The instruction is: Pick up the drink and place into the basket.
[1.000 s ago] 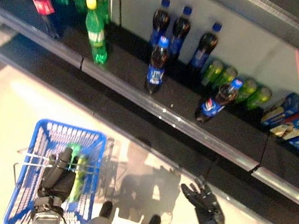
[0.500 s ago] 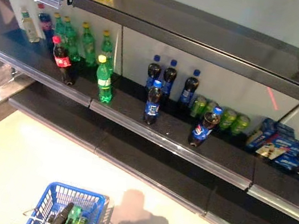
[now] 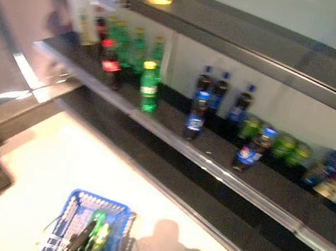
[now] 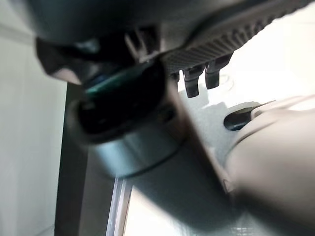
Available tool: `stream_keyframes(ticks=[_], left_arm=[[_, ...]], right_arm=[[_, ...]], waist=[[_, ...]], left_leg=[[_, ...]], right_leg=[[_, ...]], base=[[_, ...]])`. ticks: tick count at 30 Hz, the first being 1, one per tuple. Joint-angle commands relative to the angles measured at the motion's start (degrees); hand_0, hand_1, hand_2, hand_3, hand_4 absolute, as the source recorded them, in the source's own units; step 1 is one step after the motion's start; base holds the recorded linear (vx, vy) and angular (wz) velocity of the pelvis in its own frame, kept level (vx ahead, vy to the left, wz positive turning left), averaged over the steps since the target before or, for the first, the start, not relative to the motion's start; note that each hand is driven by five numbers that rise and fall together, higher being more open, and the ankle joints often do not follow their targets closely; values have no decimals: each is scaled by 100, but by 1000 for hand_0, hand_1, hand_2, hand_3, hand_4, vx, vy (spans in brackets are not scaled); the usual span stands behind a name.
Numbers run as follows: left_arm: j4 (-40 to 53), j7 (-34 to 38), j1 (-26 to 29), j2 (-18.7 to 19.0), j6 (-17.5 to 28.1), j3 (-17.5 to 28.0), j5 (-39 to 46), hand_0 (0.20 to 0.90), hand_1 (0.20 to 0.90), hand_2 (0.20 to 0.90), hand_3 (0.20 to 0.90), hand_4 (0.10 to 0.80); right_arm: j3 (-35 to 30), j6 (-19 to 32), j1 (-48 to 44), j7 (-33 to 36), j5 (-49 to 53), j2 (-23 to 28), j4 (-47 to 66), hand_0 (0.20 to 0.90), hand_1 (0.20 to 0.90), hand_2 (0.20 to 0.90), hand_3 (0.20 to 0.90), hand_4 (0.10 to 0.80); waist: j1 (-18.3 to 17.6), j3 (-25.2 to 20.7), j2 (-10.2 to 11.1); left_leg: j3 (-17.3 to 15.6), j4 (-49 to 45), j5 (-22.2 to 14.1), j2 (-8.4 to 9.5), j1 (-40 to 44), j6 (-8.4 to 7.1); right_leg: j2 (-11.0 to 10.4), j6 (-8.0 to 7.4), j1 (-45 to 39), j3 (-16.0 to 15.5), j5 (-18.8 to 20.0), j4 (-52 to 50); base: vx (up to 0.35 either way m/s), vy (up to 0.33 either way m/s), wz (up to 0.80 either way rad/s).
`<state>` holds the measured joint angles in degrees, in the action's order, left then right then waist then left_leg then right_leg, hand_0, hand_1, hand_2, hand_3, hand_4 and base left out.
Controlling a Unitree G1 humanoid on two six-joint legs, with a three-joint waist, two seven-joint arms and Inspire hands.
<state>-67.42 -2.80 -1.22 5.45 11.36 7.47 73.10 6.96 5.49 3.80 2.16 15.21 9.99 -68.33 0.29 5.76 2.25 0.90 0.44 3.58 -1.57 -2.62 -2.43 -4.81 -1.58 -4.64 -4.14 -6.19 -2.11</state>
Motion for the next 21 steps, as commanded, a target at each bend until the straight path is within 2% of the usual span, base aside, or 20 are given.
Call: stream_keyframes(ticks=[1, 2, 4, 5, 6, 7, 8, 9, 10, 11, 12, 13, 14, 15, 17, 18, 20, 21], left_arm=[[418, -130, -308, -37, 589, 477, 145, 300, 300, 300, 200, 100], [413, -113, -321, -25, 556, 539, 84, 300, 300, 300, 200, 100], [346, -77, -246, -6, 468, 579, -71, 300, 300, 300, 200, 100], [306, -43, -180, -12, 451, 575, -155, 300, 300, 300, 200, 100], [270, 10, -90, -9, 397, 529, -289, 300, 300, 300, 200, 100], [237, 45, -30, -2, 333, 497, -477, 300, 300, 300, 200, 100], [224, 73, 3, 31, 266, 473, -652, 300, 300, 300, 200, 100], [241, 84, 11, 66, 221, 425, -768, 300, 300, 300, 200, 100], [287, 88, 19, 132, 230, 326, -1016, 300, 300, 300, 200, 100], [308, 85, 19, 162, 249, 282, -1057, 300, 300, 300, 200, 100], [362, 97, 4, 241, 275, 166, -975, 300, 300, 300, 200, 100], [428, 86, -31, 308, 264, 102, -900, 300, 300, 300, 200, 100], [457, 68, -55, 348, 253, 86, -896, 300, 300, 300, 200, 100], [471, 30, -72, 430, 261, -20, -914, 300, 300, 300, 200, 100], [428, -41, -33, 515, 297, -147, -960, 300, 300, 300, 200, 100], [428, -41, -33, 515, 297, -147, -960, 300, 300, 300, 200, 100], [338, -58, 35, 547, 323, -145, -920, 300, 300, 300, 200, 100], [291, -112, 45, 518, 336, -99, -901, 300, 300, 300, 200, 100]], right_arm=[[21, 92, 391, -10, -135, 130, -19, 900, 900, 900, 900, 800], [-5, 194, 449, -67, -265, 142, -67, 900, 900, 900, 900, 800], [-55, 333, 469, -62, -216, 171, -153, 900, 900, 900, 900, 800], [-82, 343, 446, -55, -172, 184, -180, 900, 900, 900, 900, 800], [-133, 381, 401, -11, -137, 203, -213, 900, 900, 900, 900, 800], [-169, 404, 332, 76, -161, 224, -245, 900, 900, 900, 900, 800], [-195, 392, 299, 192, -193, 239, -212, 900, 900, 900, 900, 800], [-200, 336, 280, 244, -131, 247, -158, 900, 900, 900, 900, 800], [-236, 233, 261, 254, 154, 253, -61, 900, 900, 900, 900, 800], [-260, 219, 262, 229, 249, 251, -28, 900, 900, 900, 900, 800], [-302, 227, 274, 169, 287, 243, 42, 900, 900, 900, 900, 800], [-258, 268, 271, 209, 258, 229, 114, 900, 900, 900, 900, 800], [-222, 309, 258, 252, 217, 228, 164, 900, 900, 900, 900, 800], [-135, 270, 210, 371, 417, 176, 303, 900, 900, 900, 900, 800], [-64, 203, 153, 477, 794, 114, 410, 900, 900, 900, 900, 800], [-64, 203, 153, 477, 794, 114, 410, 900, 900, 900, 900, 800], [-29, 345, 88, 382, 964, 68, 231, 900, 900, 900, 900, 800], [-40, 440, 66, 256, 966, 93, 119, 900, 900, 900, 900, 800]], waist=[[4, 231, 128], [1, 228, 131], [-34, 240, 97], [-68, 248, 81], [-112, 252, 43], [-140, 278, -7], [-153, 314, -21], [-146, 332, -14], [-129, 351, -20], [-128, 352, -23], [-140, 346, -51], [-145, 340, -105], [-155, 326, -144], [-221, 321, -187], [-303, 294, -174], [-303, 294, -174], [-299, 223, -104], [-306, 194, -33]], left_leg=[[-90, -99, 308, -458, 142, -119], [-138, -20, 534, -740, 120, -197], [-221, 32, 676, -1032, 139, -291], [-331, 20, 557, -1072, 198, -308], [-486, 17, 403, -1088, 273, -326], [-549, -44, 282, -1039, 309, -360], [-529, -286, 125, -889, 266, -342], [-508, -434, 16, -777, 216, -292], [-544, -490, -103, -597, 208, -180], [-583, -463, -120, -531, 232, -133], [-680, -367, -131, -397, 311, -34], [-713, -286, -161, -259, 394, 83], [-712, -222, -165, -209, 442, 139], [-696, -114, -187, -108, 520, 229], [-619, -67, -221, 33, 525, 283], [-619, -67, -221, 33, 525, 283], [-561, -102, -293, 246, 479, 340], [-594, -153, -355, 385, 448, 343]], right_leg=[[68, 10, 281, 120, 639, -188], [11, -5, 270, 115, 600, -227], [-138, -57, 263, 55, 539, -308], [-269, -123, 288, -27, 535, -367], [-487, -240, 350, -111, 552, -466], [-696, -360, 416, -137, 565, -609], [-864, -452, 410, -87, 596, -697], [-982, -519, 391, -74, 613, -741], [-1209, -585, 423, -125, 769, -915], [-1292, -595, 463, -152, 857, -1037], [-1427, -596, 571, -203, 1056, -1358], [-1459, -573, 692, -214, 1172, -1734], [-1414, -552, 774, -162, 1181, -1930], [-1069, -525, 874, -32, 1064, -2106], [-479, -440, 857, 36, 745, -1937], [-479, -440, 857, 36, 745, -1937], [-64, -279, 738, 1, 628, -1348], [215, -162, 623, 109, 651, -558]], base=[[88, 494, -21], [83, 462, 10], [85, 457, 39], [117, 627, 30], [154, 670, 37], [201, 750, 48], [183, 581, 50], [190, 576, 44], [149, 460, 33], [184, 551, 30], [168, 475, 25], [182, 483, 29], [193, 416, 23], [193, 317, 16], [159, 183, 24], [122, 102, 53], [248, 169, 58], [324, 172, 36]])
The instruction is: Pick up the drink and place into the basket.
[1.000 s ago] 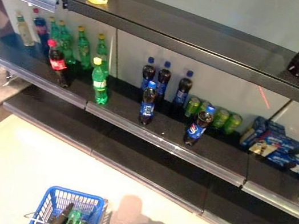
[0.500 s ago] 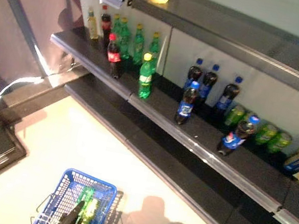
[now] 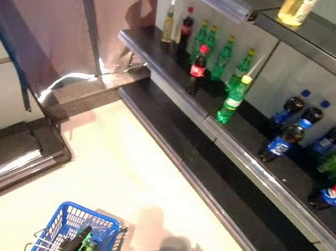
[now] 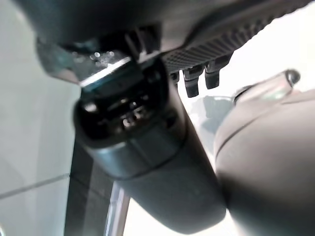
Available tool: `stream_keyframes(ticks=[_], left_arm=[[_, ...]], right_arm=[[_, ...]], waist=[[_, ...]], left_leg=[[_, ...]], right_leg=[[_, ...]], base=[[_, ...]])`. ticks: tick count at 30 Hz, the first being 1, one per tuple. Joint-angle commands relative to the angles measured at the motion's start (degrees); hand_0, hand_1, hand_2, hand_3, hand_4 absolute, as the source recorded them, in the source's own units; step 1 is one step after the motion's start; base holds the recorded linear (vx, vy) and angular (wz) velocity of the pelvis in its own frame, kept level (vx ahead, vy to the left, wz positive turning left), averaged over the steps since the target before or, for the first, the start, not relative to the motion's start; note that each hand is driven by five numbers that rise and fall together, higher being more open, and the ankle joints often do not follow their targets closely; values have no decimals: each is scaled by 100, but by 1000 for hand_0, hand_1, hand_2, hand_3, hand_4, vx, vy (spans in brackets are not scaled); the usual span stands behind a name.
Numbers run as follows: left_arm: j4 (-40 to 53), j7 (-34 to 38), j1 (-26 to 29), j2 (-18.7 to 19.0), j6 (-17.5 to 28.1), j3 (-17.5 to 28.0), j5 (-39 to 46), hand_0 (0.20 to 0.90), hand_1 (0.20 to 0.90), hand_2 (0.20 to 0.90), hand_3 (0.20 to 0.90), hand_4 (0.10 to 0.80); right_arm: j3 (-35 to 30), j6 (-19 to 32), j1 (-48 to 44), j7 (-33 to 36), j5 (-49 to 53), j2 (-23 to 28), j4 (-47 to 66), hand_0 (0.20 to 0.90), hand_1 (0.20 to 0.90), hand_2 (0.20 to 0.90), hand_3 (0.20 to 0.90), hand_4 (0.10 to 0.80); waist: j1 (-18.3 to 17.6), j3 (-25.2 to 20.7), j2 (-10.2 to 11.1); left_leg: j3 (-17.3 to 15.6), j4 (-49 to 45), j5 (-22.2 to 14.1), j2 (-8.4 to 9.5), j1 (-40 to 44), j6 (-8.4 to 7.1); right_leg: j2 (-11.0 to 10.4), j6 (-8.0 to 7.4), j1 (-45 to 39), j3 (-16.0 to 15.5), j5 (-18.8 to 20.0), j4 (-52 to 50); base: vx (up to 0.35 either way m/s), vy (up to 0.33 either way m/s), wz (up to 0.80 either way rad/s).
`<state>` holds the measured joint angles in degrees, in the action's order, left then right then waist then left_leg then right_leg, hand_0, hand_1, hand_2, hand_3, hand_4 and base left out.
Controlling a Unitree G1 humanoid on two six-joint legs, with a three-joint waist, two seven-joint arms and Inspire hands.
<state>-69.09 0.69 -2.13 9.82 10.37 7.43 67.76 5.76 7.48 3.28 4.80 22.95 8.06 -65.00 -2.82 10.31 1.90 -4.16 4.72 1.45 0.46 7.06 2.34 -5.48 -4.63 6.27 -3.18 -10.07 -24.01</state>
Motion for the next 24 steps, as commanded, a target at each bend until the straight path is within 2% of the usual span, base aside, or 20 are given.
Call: stream_keyframes(ticks=[1, 3, 4, 6, 8, 10, 11, 12, 13, 14, 15, 16, 18, 19, 20, 21, 22, 23, 24], left_arm=[[412, -509, 146, 68, 432, -86, -405, 300, 300, 300, 200, 100], [276, -592, 193, 16, 428, -152, -576, 300, 300, 300, 200, 100], [247, -592, 220, -12, 434, -169, -635, 300, 300, 300, 200, 100], [185, -531, 249, -71, 414, -186, -742, 300, 300, 300, 200, 100], [68, -527, 202, -93, 423, -140, -822, 300, 300, 300, 200, 100], [-94, -489, 172, -121, 457, -91, -964, 300, 300, 300, 200, 100], [-219, -485, 152, -121, 457, -144, -1053, 300, 300, 300, 200, 100], [-269, -462, 143, -138, 460, -143, -1133, 300, 300, 300, 200, 100], [-317, -474, 99, -196, 522, -148, -1186, 300, 300, 300, 200, 100], [-327, -543, 71, -216, 574, -173, -1212, 300, 300, 300, 200, 100], [-334, -611, 54, -243, 626, -154, -1226, 300, 300, 300, 200, 100], [-337, -640, 44, -258, 645, -120, -1197, 300, 300, 300, 200, 100], [-275, -635, 29, -246, 651, -97, -1099, 300, 300, 300, 200, 100], [-169, -569, 26, -216, 645, -167, -906, 300, 300, 300, 200, 100], [-82, -522, 29, -205, 647, -188, -800, 300, 300, 300, 200, 100], [-20, -510, 25, -200, 642, -166, -775, 300, 300, 300, 200, 100], [15, -555, -23, -183, 624, -132, -745, 300, 300, 300, 200, 100], [42, -525, -50, -180, 600, -109, -728, 300, 300, 300, 200, 100], [63, -498, -94, -176, 558, -80, -747, 300, 300, 300, 200, 100]], right_arm=[[77, 297, 102, -61, 225, 313, -270, 900, 900, 900, 900, 800], [77, 381, 74, -87, 256, 353, -364, 900, 900, 900, 900, 800], [85, 401, 48, -77, 295, 351, -387, 900, 900, 900, 900, 800], [53, 371, -19, -49, 422, 329, -430, 900, 900, 900, 900, 800], [-91, 287, -37, -72, 419, 297, -500, 900, 900, 900, 900, 800], [-218, 239, 21, -115, 365, 295, -573, 900, 900, 900, 900, 800], [-284, 274, 86, -105, 401, 291, -651, 900, 900, 900, 900, 800], [-303, 265, 109, -72, 427, 285, -662, 900, 900, 900, 900, 800], [-308, 271, 157, -29, 390, 269, -609, 900, 900, 900, 900, 800], [-274, 342, 191, -59, 335, 279, -546, 900, 900, 900, 900, 800], [-204, 432, 217, -94, 144, 320, -460, 900, 900, 900, 900, 800], [-122, 447, 226, -73, -39, 357, -375, 900, 900, 900, 900, 800], [33, 394, 209, -29, -251, 429, -229, 900, 900, 900, 900, 800], [139, 330, 125, -98, -256, 500, -198, 900, 900, 900, 900, 800], [190, 281, 30, -147, -253, 534, -203, 900, 900, 900, 900, 800], [221, 246, -74, -170, -278, 543, -227, 900, 900, 900, 900, 800], [265, 199, -214, -201, -315, 568, -291, 900, 900, 900, 900, 800], [286, 172, -294, -218, -344, 583, -343, 900, 900, 900, 900, 800], [304, 149, -330, -210, -360, 586, -382, 900, 900, 900, 900, 800]], waist=[[-6, -253, 40], [-28, -260, 167], [-23, -246, 185], [-15, -202, 236], [-60, -168, 256], [-107, -206, 253], [-201, -266, 200], [-248, -300, 163], [-316, -335, 111], [-353, -355, 137], [-359, -353, 181], [-331, -353, 204], [-261, -366, 266], [-135, -301, 299], [-30, -264, 333], [78, -238, 350], [201, -239, 340], [283, -249, 335], [361, -277, 293]], left_leg=[[-98, -637, -187, 259, -543, -131], [-97, -826, -254, 469, -673, -178], [-99, -883, -279, 502, -714, -184], [-252, -1012, -423, 567, -680, -205], [-407, -1140, -641, 609, -515, -165], [-489, -1446, -852, 664, -322, -147], [-551, -2072, -576, 562, -275, -291], [-565, -2363, -321, 472, -262, -413], [-573, -3096, 180, 294, -236, -662], [-562, -3767, 459, 238, -335, -783], [-454, -4601, 648, 294, -550, -842], [-370, -5030, 720, 351, -874, -828], [-228, -5120, 571, 412, -1361, -664], [-17, -4792, 434, 321, -1815, -477], [79, -4520, 352, 283, -1966, -380], [247, -3912, 350, 212, -1916, -332], [604, -2591, 473, 24, -1800, -305], [800, -1820, 466, -97, -1717, -296], [1083, -1031, 566, -231, -1651, -351]], right_leg=[[424, 168, -518, 141, 1139, 1957], [694, 156, -529, 349, 1570, 2733], [712, 141, -478, 287, 1711, 2824], [659, 47, -185, -106, 2004, 2883], [599, 7, 35, -401, 2094, 2694], [523, 72, 117, -699, 2063, 2485], [568, 231, 72, -720, 1879, 2343], [607, 316, 41, -733, 1785, 2266], [674, 470, -107, -784, 1624, 2191], [661, 559, -226, -770, 1561, 2201], [612, 628, -349, -739, 1522, 2222], [594, 676, -431, -699, 1483, 2209], [585, 698, -470, -476, 1416, 2152], [637, 697, -537, -131, 1337, 2077], [660, 686, -604, 115, 1295, 2081], [698, 654, -684, 335, 1244, 2106], [773, 596, -798, 698, 1149, 2149], [795, 555, -877, 898, 1084, 2167], [845, 536, -923, 1053, 1003, 2144]], base=[[327, 138, 18], [267, 98, 9], [280, 84, 14], [308, 67, 1], [433, 70, -10], [593, 63, -19], [599, 31, -21], [604, 7, -1], [494, -13, 32], [546, -6, 41], [481, 17, 18], [446, 53, -15], [376, 89, -61], [343, 113, -87], [357, 150, -97], [474, 235, -125], [523, 294, -144], [556, 332, -152], [374, 231, -120]])
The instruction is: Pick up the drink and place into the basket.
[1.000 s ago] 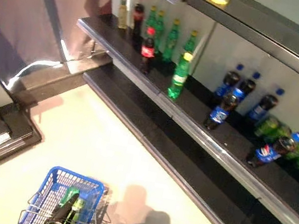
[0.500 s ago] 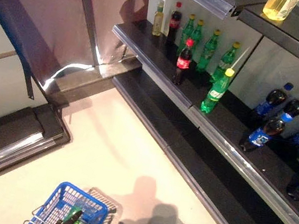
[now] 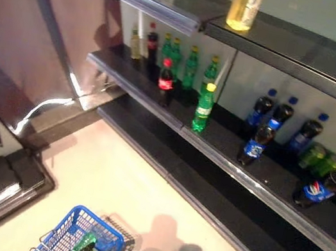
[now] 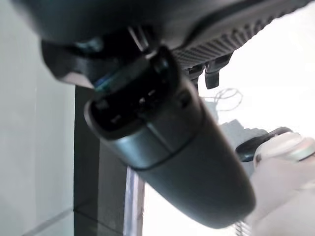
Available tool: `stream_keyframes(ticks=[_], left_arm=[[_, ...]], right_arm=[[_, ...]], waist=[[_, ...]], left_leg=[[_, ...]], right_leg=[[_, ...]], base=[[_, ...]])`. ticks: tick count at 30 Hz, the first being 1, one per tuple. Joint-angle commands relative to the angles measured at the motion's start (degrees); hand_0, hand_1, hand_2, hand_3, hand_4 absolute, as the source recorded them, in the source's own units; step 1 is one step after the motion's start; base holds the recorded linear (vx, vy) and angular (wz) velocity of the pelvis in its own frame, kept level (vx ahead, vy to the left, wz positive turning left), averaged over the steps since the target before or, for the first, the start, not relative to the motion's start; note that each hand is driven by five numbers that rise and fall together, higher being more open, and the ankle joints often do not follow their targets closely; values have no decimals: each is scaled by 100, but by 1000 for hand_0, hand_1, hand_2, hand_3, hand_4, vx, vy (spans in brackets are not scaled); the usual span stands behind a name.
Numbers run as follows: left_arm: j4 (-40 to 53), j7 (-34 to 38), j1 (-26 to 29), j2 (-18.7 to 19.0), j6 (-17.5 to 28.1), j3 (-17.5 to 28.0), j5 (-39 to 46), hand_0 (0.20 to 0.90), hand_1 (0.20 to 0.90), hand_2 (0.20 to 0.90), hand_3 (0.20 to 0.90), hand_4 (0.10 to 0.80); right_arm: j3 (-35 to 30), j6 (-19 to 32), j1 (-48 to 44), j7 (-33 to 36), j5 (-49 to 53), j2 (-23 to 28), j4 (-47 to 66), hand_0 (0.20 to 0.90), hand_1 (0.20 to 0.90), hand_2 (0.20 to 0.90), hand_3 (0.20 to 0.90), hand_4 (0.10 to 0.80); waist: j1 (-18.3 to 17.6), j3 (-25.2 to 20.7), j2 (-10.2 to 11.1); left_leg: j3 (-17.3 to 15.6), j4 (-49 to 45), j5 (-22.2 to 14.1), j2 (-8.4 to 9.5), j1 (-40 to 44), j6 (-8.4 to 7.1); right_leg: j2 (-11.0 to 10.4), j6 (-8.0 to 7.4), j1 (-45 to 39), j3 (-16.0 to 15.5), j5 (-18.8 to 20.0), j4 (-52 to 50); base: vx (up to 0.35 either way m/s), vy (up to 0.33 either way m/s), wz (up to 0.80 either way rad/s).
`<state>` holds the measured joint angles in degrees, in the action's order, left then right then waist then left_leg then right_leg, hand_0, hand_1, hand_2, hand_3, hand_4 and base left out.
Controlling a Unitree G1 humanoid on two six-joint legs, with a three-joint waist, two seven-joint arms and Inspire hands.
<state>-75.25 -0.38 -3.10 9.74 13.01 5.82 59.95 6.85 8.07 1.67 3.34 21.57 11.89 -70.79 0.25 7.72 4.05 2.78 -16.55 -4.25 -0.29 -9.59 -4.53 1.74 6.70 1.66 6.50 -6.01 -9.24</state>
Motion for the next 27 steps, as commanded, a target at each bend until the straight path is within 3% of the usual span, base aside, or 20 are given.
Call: stream_keyframes(ticks=[1, 2, 4, 6, 7, 12, 14, 15, 16, 17, 18, 22, 25, 27], left_arm=[[683, -388, -5, -168, 274, 86, 4, 300, 300, 300, 200, 100], [674, -375, -52, -173, 212, 112, -17, 300, 300, 300, 200, 100], [569, -375, -102, -272, 250, 253, -6, 300, 300, 300, 200, 100], [483, -422, -69, -309, 269, 329, 87, 300, 300, 300, 200, 100], [412, -401, 43, -288, 236, 353, 125, 300, 300, 300, 200, 100], [426, -431, 243, -46, 277, 275, 246, 300, 300, 300, 200, 100], [537, -453, 208, 79, 310, 353, 414, 300, 300, 300, 200, 100], [618, -451, 159, 195, 267, 470, 307, 300, 300, 300, 200, 100], [592, -495, 143, 249, 244, 487, 133, 300, 300, 300, 200, 100], [583, -496, 143, 255, 247, 489, 119, 300, 300, 300, 200, 100], [482, -546, 158, 322, 213, 449, -49, 300, 300, 300, 200, 100], [390, -392, 223, 293, 173, 200, -628, 300, 300, 300, 200, 100], [551, -284, 295, 127, 164, 70, -651, 300, 300, 300, 200, 100], [696, -334, 300, 16, 246, 27, -627, 300, 300, 300, 200, 100]], right_arm=[[198, 79, -174, -48, -198, 204, 190, 900, 900, 900, 900, 800], [170, 86, -163, -17, -189, 201, 156, 900, 900, 900, 900, 800], [57, 123, -81, 23, -249, 168, 137, 900, 900, 900, 900, 800], [-46, 164, -42, 9, -184, 151, 69, 900, 900, 900, 900, 800], [-164, 210, 11, -4, -268, 127, -36, 900, 900, 900, 900, 800], [-426, 440, 381, -152, -390, 45, -154, 900, 900, 900, 900, 800], [-319, 551, 405, -149, -650, 13, -96, 900, 900, 900, 900, 800], [-180, 516, 343, -145, -639, -7, 47, 900, 900, 900, 900, 800], [-120, 503, 279, -125, -537, -15, 113, 900, 900, 900, 900, 800], [-112, 503, 270, -120, -522, -16, 120, 900, 900, 900, 900, 800], [0, 449, 187, -68, -416, -44, 222, 900, 900, 900, 900, 800], [262, 233, 114, 64, -318, -155, 379, 900, 900, 900, 900, 800], [320, 144, 178, 31, -381, -199, 344, 900, 900, 900, 900, 800], [362, 41, 190, -71, -560, -187, 278, 900, 900, 900, 900, 800]], waist=[[69, -11, 78], [141, -26, 14], [225, 13, -17], [202, 6, -28], [78, -9, -73], [-110, -70, -144], [-13, -64, -158], [129, -32, -198], [191, -57, -226], [203, -57, -229], [255, -95, -237], [267, -183, -158], [209, -187, -120], [224, -114, -47]], left_leg=[[415, 1176, 1161, -174, 57, 323], [730, 1851, 1345, -315, 55, 225], [1128, 1797, 1448, -358, -79, 188], [1077, 1617, 1305, -319, -48, 214], [797, 1634, 1205, -386, 136, 184], [573, 1618, 942, -97, 502, 317], [374, 1612, 861, -24, 625, 362], [27, 1713, 773, -60, 827, 378], [-167, 1765, 742, -84, 868, 389], [-195, 1774, 735, -86, 880, 392], [-376, 1809, 700, -63, 898, 405], [-770, 1880, 672, 11, 944, 398], [-914, 1658, 618, 44, 874, 369], [-1029, 897, 529, 117, 565, 274]], right_leg=[[124, -599, -482, 112, 584, 663], [149, -623, -562, 284, 498, 615], [43, -688, -750, 579, 364, 555], [-128, -800, -823, 620, 284, 520], [-321, -911, -811, 482, 237, 435], [-691, -1151, -692, 255, 385, 280], [-875, -1234, -525, -250, 555, 225], [-1041, -1328, -382, -844, 606, 133], [-1034, -1331, -299, -1120, 593, 108], [-1025, -1327, -292, -1137, 579, 103], [-921, -1245, -268, -1352, 487, 175], [-691, -1101, -250, -1639, 579, 544], [-667, -1027, -318, -1558, 692, 742], [-743, -971, -391, -1654, 795, 904]], base=[[411, 256, -103], [384, 278, -80], [414, 406, -77], [314, 459, -114], [338, 506, -132], [245, 379, -50], [89, 251, -57], [14, 202, -108], [6, 166, -117], [5, 121, -112], [9, 71, -90], [16, 16, -55], [7, -64, -21], [-24, -83, 4]])
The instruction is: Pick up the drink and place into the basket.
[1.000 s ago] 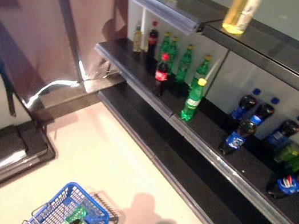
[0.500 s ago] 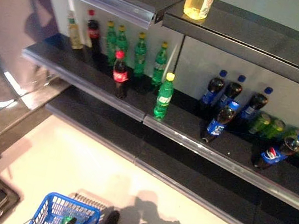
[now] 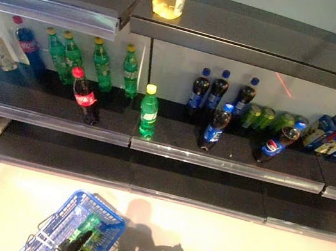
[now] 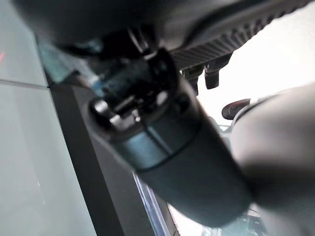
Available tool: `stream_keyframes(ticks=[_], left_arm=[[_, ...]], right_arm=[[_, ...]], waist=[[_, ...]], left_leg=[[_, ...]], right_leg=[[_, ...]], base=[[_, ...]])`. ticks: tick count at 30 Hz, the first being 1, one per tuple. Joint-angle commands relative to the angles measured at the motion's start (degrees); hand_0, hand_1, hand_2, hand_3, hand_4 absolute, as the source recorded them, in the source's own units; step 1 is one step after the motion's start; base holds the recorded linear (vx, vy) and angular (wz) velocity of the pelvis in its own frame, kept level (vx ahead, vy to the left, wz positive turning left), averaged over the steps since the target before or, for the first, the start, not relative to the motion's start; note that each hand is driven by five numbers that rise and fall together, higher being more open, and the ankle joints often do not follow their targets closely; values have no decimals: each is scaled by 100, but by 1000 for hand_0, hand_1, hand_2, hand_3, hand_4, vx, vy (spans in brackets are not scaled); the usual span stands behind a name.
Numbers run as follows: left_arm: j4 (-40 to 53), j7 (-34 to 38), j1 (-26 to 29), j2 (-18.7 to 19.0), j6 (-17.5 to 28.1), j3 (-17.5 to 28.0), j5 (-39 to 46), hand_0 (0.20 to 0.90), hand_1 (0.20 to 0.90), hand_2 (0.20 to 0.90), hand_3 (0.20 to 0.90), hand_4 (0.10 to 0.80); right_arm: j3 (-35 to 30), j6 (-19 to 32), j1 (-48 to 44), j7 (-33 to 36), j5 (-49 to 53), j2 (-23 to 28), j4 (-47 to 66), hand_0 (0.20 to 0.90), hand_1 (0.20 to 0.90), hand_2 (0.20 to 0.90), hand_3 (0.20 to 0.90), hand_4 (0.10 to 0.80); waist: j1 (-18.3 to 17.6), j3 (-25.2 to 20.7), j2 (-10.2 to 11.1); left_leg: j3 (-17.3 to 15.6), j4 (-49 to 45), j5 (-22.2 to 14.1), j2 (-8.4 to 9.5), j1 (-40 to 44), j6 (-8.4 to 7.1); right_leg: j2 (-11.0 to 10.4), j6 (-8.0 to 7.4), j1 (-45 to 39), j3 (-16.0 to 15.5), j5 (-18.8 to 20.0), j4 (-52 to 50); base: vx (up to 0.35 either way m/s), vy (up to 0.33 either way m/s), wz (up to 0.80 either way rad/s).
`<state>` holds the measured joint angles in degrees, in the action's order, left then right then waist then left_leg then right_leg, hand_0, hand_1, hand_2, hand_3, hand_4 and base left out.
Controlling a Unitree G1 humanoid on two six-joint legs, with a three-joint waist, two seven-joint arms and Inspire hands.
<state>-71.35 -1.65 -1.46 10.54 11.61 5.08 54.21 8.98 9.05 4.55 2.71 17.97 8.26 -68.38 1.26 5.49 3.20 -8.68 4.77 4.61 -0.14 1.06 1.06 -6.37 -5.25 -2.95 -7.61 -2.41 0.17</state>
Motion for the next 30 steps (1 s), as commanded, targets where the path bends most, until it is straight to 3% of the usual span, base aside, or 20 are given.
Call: stream_keyframes(ticks=[1, 4, 7, 8, 10, 11, 12, 13, 14, 18, 20, 24, 30], left_arm=[[399, -301, 99, -146, 443, 104, -106, 300, 300, 300, 200, 100], [432, -484, 30, -212, 500, -18, 29, 300, 300, 300, 200, 100], [290, -453, -168, -282, 539, -76, 45, 300, 300, 300, 200, 100], [219, -389, -180, -298, 513, -54, 2, 300, 300, 300, 200, 100], [149, -257, -103, -250, 345, -92, -82, 300, 300, 300, 200, 100], [152, -263, 54, -155, 304, -179, -115, 300, 300, 300, 200, 100], [155, -291, 225, -110, 361, -232, -119, 300, 300, 300, 200, 100], [173, -232, 520, -47, 420, -318, -44, 300, 300, 300, 200, 100], [213, -183, 634, -7, 413, -357, 8, 300, 300, 300, 200, 100], [495, -133, 894, 97, 407, -432, 46, 300, 300, 300, 200, 100], [779, -214, 798, 87, 459, -555, 137, 300, 300, 300, 200, 100], [1051, -54, 872, 96, 549, -760, 386, 300, 300, 300, 200, 100], [1201, -105, 703, -25, 620, -767, 534, 300, 300, 300, 200, 100]], right_arm=[[234, -99, -112, -7, -356, 205, 50, 900, 900, 900, 900, 800], [495, -193, -228, 110, -371, 337, 107, 900, 900, 900, 900, 800], [405, -201, -320, 62, -285, 428, 109, 900, 900, 900, 900, 800], [383, -138, -308, 46, -400, 445, 99, 900, 900, 900, 900, 800], [373, -34, -267, 80, -554, 477, 101, 900, 900, 900, 900, 800], [403, 101, -281, 112, -489, 503, 88, 900, 900, 900, 900, 800], [459, 247, -356, 104, -360, 513, 36, 900, 900, 900, 900, 800], [523, 471, -472, 108, -265, 498, -26, 900, 900, 900, 900, 800], [528, 526, -511, 125, -225, 487, -26, 900, 900, 900, 900, 800], [581, 517, -602, 205, -42, 480, 168, 900, 900, 900, 900, 800], [627, 427, -577, 235, -134, 477, 473, 900, 900, 900, 900, 800], [880, 222, -845, 351, -102, 574, 1073, 900, 900, 900, 900, 800], [1140, 42, -904, 421, -311, 593, 1672, 900, 900, 900, 900, 800]], waist=[[197, 224, 60], [338, 475, 6], [371, 582, -3], [349, 585, -8], [186, 572, -30], [130, 675, -60], [141, 786, -46], [130, 933, -33], [101, 996, -40], [30, 1279, -54], [-21, 1294, -107], [29, 1268, -142], [279, 1225, -146]], left_leg=[[245, -1920, -185, 161, -894, -384], [942, -2665, 128, 316, -1430, -433], [1099, -2446, -82, 369, -1197, -273], [1001, -2320, -86, 308, -1152, -259], [427, -1957, 79, -229, -1132, -368], [537, -1768, 397, -502, -1294, -484], [697, -1677, 354, -546, -1406, -461], [608, -1515, 0, -555, -1410, -346], [526, -1509, -69, -578, -1414, -331], [513, -1855, -219, -430, -1591, -349], [517, -1600, -205, -310, -1365, -280], [654, -1322, -107, -151, -1421, -272], [822, -905, 118, -272, -1335, -409]], right_leg=[[25, 269, 27, -284, 460, -7], [102, 363, 125, -83, 421, -167], [128, 359, 169, 104, 394, -264], [150, 360, 197, 99, 386, -284], [194, 393, 306, -29, 299, -400], [260, 431, 503, 59, 170, -648], [254, 419, 734, 120, 85, -917], [178, 373, 1128, 13, -32, -1365], [146, 357, 1284, -22, -73, -1549], [-93, 257, 1637, 67, -34, -1972], [-238, 123, 1533, 184, 176, -1698], [-232, 85, 1426, 298, 383, -1191], [-168, 156, 1067, -95, 317, -843]], base=[[-63, -52, 6], [-53, 69, 5], [85, 222, -51], [123, 270, -60], [77, 297, -19], [-68, 297, 30], [-185, 299, 39], [-182, 206, 22], [-148, 169, -2], [-54, 135, 21], [95, 88, 6], [-58, -42, 11], [11, -115, 14]])
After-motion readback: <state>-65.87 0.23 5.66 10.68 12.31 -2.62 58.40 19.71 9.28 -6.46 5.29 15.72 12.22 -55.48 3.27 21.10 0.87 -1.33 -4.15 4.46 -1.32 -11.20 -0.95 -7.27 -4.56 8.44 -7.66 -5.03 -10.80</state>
